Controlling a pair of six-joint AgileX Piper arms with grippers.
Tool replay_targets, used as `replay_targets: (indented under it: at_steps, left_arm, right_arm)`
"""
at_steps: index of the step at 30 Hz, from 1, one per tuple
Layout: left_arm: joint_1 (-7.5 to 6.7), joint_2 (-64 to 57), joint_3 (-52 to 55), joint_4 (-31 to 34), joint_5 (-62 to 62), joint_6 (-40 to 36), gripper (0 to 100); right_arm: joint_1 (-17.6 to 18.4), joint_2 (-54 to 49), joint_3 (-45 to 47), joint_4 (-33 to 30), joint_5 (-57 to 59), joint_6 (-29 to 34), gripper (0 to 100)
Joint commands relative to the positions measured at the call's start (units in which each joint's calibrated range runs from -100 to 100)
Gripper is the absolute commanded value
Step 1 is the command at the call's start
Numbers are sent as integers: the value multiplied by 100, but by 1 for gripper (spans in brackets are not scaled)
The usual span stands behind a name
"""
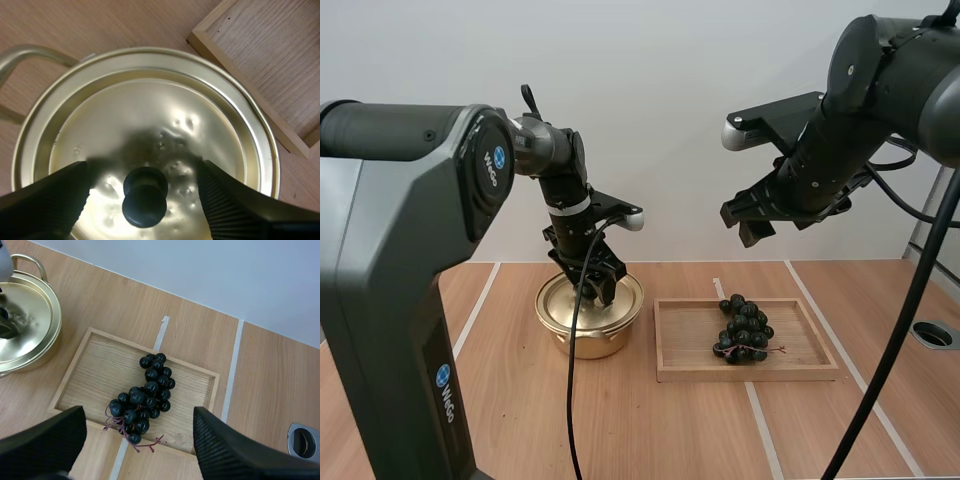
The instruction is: Open the pot, put the grape inside, and close it
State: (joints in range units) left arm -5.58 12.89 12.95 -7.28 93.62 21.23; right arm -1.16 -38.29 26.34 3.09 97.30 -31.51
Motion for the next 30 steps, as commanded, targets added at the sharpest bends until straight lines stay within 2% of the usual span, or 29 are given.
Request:
replay_targets:
  at_steps: [1,8,9,11,13,14,23,30]
  left_arm:
    - [-13,-13,-23,-10,-40,-59,100]
    - [-13,-13,-23,-10,257,-59,100]
    - [-13,-13,-23,-10,257,-59,92]
    - [-13,-13,-23,-10,257,-59,52]
    - [-13,-13,-23,-10,291,-59,4]
    - [-13,-13,-23,-10,291,-73,1]
    - [-13,-219,-193,168,521,-297,0]
    - [-13,-1125,-1130,516,583,-594,0]
  right_arm:
    - [7,-38,17,-28,-109,-14,100]
    - [7,-38,17,-40,-109,-24,100]
    - [7,-38,17,-40,-109,-38,100]
    - [7,-38,17,-40,-109,-47,100]
    - [7,-38,17,-40,-109,-47,100]
    - [7,-38,17,-40,-109,-47,100]
    - [7,-38,17,-40,-109,-47,100]
    - [7,-38,17,-40,-58,-49,100]
